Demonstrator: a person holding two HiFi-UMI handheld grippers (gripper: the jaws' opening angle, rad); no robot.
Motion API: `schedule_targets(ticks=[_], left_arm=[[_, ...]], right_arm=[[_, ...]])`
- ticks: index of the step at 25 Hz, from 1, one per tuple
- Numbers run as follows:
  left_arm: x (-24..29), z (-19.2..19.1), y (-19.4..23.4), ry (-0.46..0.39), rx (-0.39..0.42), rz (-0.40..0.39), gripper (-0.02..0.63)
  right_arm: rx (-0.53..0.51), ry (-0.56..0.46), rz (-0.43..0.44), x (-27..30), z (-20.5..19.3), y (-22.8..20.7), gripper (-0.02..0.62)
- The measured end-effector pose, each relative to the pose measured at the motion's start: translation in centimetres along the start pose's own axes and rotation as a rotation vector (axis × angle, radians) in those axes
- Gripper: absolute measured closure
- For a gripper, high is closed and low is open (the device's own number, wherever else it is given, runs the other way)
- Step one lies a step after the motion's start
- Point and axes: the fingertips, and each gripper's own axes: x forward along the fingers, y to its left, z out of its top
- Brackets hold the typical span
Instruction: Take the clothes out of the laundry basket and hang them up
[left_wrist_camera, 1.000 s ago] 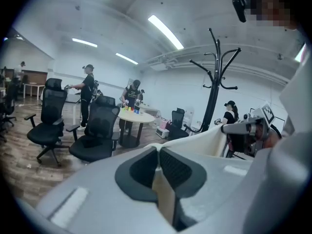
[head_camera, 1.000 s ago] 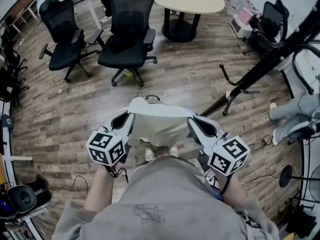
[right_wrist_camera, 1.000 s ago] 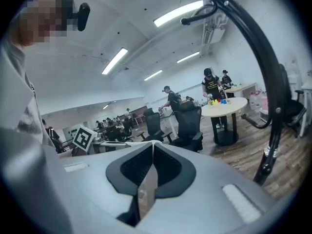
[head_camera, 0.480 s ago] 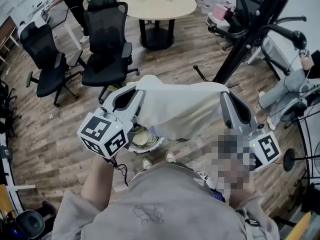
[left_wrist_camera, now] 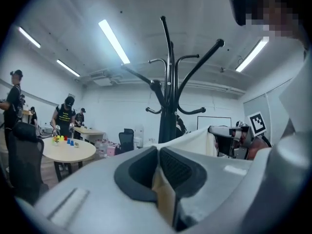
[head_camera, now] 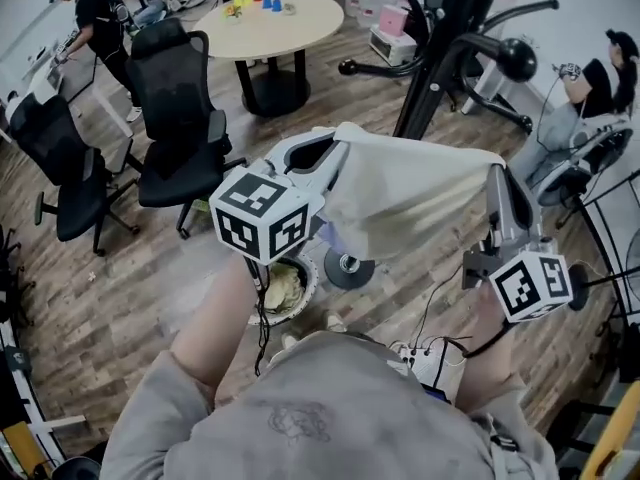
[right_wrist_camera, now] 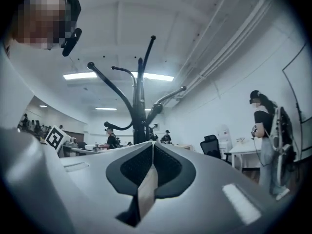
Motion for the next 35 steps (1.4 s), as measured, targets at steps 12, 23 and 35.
schedule_targets(ticks=[12, 23, 35], left_arm=[[6.1, -13.1, -1.7, 0.265, -0.084, -0.082, 0.583], [4.4, -22.0, 0.7, 0.418, -0.216, 0.034, 0.583], [1.7, -25.8, 0.9, 0.446, -0.261, 0.057, 0.446]], right_arm=[[0.113, 0.267, -0.202, -3.0, -13.0, -7.7, 0.558], [0.130, 0.585, -0.100, -3.0, -24.9, -5.3, 0.554], [-0.023, 0.820, 0.036, -3.0, -29.1, -1.3, 0.440]])
